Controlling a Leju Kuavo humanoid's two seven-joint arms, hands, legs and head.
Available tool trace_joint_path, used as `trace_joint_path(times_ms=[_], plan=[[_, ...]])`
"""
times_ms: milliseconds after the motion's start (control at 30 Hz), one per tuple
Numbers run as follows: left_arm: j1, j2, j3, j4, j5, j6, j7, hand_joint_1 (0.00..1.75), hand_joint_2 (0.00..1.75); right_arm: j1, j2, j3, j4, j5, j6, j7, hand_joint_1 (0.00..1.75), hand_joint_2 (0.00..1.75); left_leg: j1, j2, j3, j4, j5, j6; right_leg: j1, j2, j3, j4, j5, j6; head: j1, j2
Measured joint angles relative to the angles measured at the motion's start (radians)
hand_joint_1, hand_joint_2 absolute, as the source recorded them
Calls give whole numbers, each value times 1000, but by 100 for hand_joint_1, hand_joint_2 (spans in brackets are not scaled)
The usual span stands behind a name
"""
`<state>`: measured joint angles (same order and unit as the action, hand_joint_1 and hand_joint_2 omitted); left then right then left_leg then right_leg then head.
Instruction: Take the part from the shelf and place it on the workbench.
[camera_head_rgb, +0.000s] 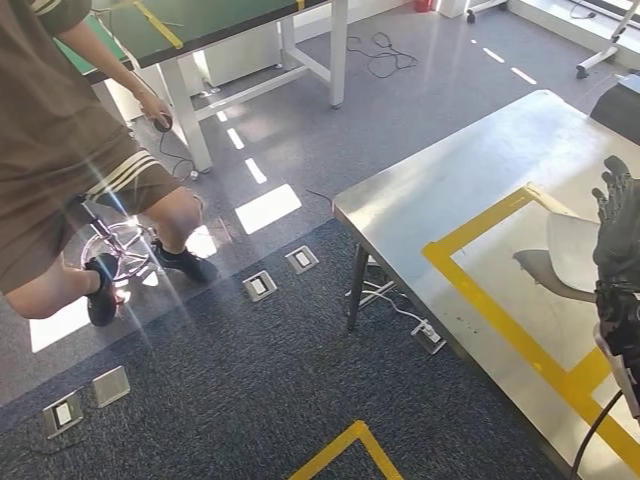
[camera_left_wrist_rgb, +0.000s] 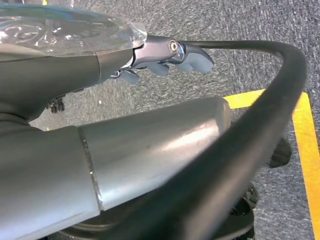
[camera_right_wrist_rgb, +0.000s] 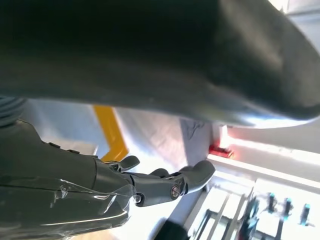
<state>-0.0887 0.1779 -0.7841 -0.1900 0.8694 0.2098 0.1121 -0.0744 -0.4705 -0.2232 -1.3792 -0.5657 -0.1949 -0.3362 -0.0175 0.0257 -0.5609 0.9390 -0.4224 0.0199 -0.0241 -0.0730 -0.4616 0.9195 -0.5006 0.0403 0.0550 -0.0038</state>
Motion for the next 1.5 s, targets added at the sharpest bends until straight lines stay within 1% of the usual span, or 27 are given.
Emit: trace_joint_path(times_ms=[133,267,400,500,600,700,833,1067,1200,1233,1267,1300,1333,1367,1400,1433,1467,1500], plan=[[0,0,-6,0,4,2,-3,0,0,-5,2,60,-109,-23,28,-4,0,0,1,0,0,0,0,0,0,0,0,0,0,0,0,0],[-1,0,-10,0,8,2,-4,0,0,-12,11,123,-212,-39,86,-15,0,0,1,0,0,0,0,0,1,0,0,0,0,0,0,0],[-2,0,-12,0,15,3,-5,0,0,-36,30,217,-303,6,109,6,0,0,1,0,0,0,0,0,1,0,0,0,0,0,0,0],[-3,0,-13,0,18,3,-7,0,0,-58,47,293,-347,47,111,17,0,0,2,0,0,0,1,-1,2,0,0,0,0,0,-1,0],[-3,0,-14,0,18,3,-8,0,0,-72,57,353,-377,60,113,20,0,0,2,0,0,0,1,-1,2,-1,0,0,0,-1,0,0],[-3,0,-15,0,19,3,-8,0,0,-88,71,414,-391,68,137,22,0,0,2,0,0,0,1,-1,2,0,1,0,0,-1,0,0],[-4,0,-15,0,22,7,-6,0,0,-119,110,517,-391,91,171,9,0,0,2,0,0,0,0,-1,2,0,0,0,0,-1,-1,0],[-5,0,-16,0,24,12,-5,0,0,-177,199,712,-365,144,204,-17,0,0,0,0,-1,3,-2,-1,1,0,0,0,-1,0,-3,0],[-5,1,-19,0,24,13,-5,0,0,-201,251,800,-342,184,212,-24,0,0,-4,-2,-5,7,-6,2,1,-5,4,-2,-2,3,-3,0],[-5,1,-21,0,24,14,-4,0,0,-206,263,817,-337,188,212,-25,0,0,-2,-5,-5,5,-6,5,1,-9,9,-3,-3,5,-4,0],[-4,1,-24,0,24,15,-1,0,0,-212,273,832,-333,190,213,-26,0,0,1,-10,-2,1,-4,7,0,-6,11,0,-7,7,-4,0],[-4,1,-27,0,23,16,1,0,0,-219,282,845,-329,191,213,-28,0,0,6,-16,1,-4,-2,9,-1,6,7,16,-20,8,-4,0],[-5,1,-29,0,22,17,4,0,0,-226,288,857,-325,192,214,-29,0,0,10,-22,6,-9,0,11,-1,24,-10,55,-42,9,-1,0],[-5,1,-31,0,22,18,6,0,0,-230,293,867,-321,192,214,-30,0,0,13,-29,9,-11,1,13,-2,44,-40,118,-74,9,3,0],[-6,1,-32,0,23,19,9,0,0,-233,297,878,-316,192,215,-31,0,0,14,-38,10,-11,1,13,-2,58,-79,197,-106,9,5,0],[-6,1,-33,0,23,20,11,0,0,-234,301,887,-311,192,216,-32,0,0,14,-48,10,-11,1,13,-2,64,-118,272,-130,9,8,0],[-6,0,-33,0,24,21,14,0,0,-234,305,897,-306,192,217,-32,0,0,15,-60,12,-11,0,13,-3,67,-148,320,-136,9,8,0],[-6,-1,-34,0,26,22,15,0,0,-234,308,905,-302,192,218,-33,0,0,15,-73,14,-10,0,12,-3,68,-158,326,-120,8,8,0]])
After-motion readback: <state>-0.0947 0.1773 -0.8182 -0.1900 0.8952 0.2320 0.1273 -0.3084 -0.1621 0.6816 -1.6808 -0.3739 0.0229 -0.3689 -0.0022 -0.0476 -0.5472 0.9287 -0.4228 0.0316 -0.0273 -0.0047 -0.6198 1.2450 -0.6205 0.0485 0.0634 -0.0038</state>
